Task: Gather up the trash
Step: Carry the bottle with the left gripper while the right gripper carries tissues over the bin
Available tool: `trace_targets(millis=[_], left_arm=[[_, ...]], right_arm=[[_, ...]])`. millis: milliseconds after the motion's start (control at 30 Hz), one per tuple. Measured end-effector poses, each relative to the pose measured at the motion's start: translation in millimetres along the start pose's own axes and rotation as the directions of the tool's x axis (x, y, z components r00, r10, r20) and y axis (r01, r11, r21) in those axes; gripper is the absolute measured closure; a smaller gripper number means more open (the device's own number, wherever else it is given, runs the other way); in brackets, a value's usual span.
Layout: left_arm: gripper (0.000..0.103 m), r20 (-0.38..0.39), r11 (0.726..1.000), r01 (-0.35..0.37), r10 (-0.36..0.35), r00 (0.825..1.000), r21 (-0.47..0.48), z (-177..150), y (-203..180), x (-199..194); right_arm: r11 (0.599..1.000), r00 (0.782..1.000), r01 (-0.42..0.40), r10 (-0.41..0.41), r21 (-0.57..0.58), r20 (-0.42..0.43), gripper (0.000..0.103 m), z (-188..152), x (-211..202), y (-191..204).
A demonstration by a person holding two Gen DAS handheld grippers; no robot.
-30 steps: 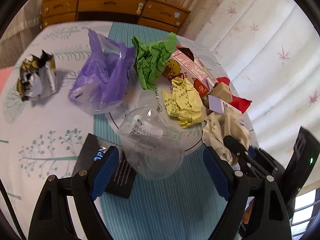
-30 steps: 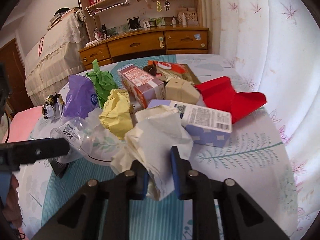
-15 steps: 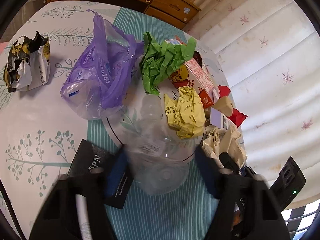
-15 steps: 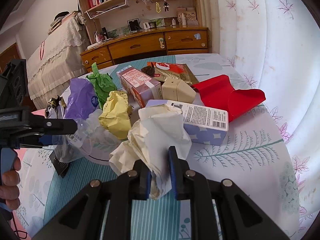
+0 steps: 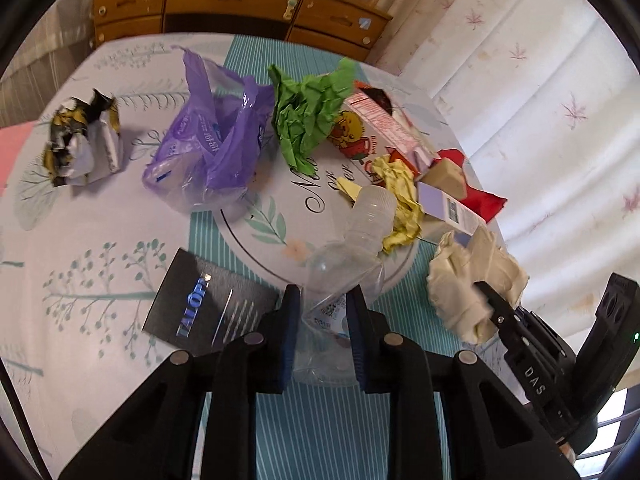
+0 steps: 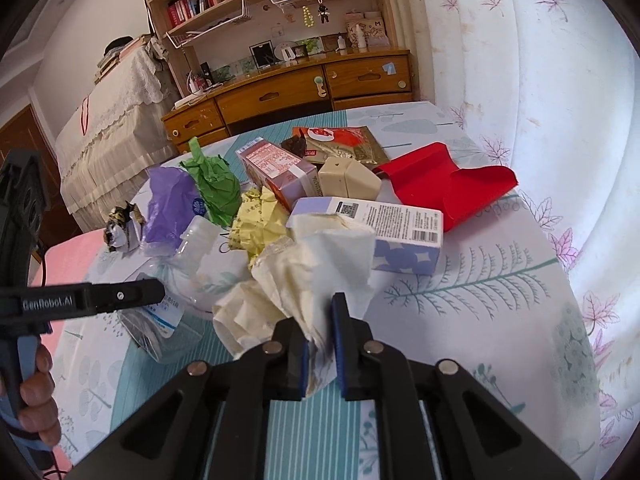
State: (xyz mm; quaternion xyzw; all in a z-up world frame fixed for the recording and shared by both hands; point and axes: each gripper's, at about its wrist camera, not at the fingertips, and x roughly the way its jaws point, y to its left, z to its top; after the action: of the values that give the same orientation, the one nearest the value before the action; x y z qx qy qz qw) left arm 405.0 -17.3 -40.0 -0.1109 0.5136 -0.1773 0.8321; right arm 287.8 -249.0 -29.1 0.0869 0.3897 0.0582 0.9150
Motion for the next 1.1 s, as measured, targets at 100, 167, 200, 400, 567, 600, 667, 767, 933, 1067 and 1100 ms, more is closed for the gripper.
trace_targets(millis=[100, 167, 200, 400, 567, 600, 667, 767, 933, 1067, 1100], left_arm=[[0.082, 0.034, 1.000, -0.010, 0.009, 0.999, 0.021, -14, -6, -19], [0.082, 0.057, 0.999, -0.016, 0.014, 0.998, 0.033, -24, -8, -34], [0.082, 0.064, 0.999, -0.015, 0.012, 0.998, 0.038, -30, -11, -41], [0.082, 0.088, 0.996, -0.012, 0.005, 0.996, 0.085, -72, -25, -84], [0.082, 0.108, 0.992, -0.014, 0.001, 0.994, 0.124, -116, -34, -123], [0.082, 0.115, 0.991, -0.017, 0.001, 0.993, 0.135, -127, -36, -131], [0.082, 0.127, 0.989, -0.023, 0.004, 0.992, 0.149, -143, -38, -142], [0.082, 0.140, 0.987, -0.023, 0.000, 0.990, 0.162, -171, -39, -160], [0.082, 0.152, 0.983, -0.031, 0.003, 0.988, 0.180, -217, -36, -178], [0.082, 0.159, 0.979, -0.047, 0.015, 0.987, 0.198, -257, -32, -183], [0.082, 0.158, 0.978, -0.053, 0.021, 0.987, 0.203, -270, -31, -182]], right_arm=[[1.000, 1.000, -0.028, 0.028, 0.011, 0.000, 0.098, -8, -16, 1], [0.999, 0.999, -0.036, 0.036, 0.006, 0.002, 0.098, -13, -25, 3], [0.999, 0.999, -0.045, 0.045, 0.005, 0.003, 0.098, -18, -32, 4], [0.995, 0.995, -0.099, 0.099, -0.001, 0.017, 0.098, -45, -78, 11], [0.990, 0.990, -0.136, 0.137, -0.038, 0.031, 0.098, -74, -122, 23], [0.989, 0.989, -0.141, 0.142, -0.049, 0.033, 0.098, -80, -130, 26], [0.986, 0.987, -0.151, 0.154, -0.068, 0.035, 0.098, -95, -146, 32], [0.981, 0.985, -0.169, 0.172, -0.093, 0.030, 0.098, -115, -166, 39], [0.974, 0.981, -0.190, 0.193, -0.121, 0.013, 0.098, -146, -189, 47], [0.970, 0.979, -0.203, 0.204, -0.137, -0.007, 0.098, -179, -201, 53], [0.969, 0.978, -0.206, 0.206, -0.138, -0.013, 0.098, -186, -202, 54]])
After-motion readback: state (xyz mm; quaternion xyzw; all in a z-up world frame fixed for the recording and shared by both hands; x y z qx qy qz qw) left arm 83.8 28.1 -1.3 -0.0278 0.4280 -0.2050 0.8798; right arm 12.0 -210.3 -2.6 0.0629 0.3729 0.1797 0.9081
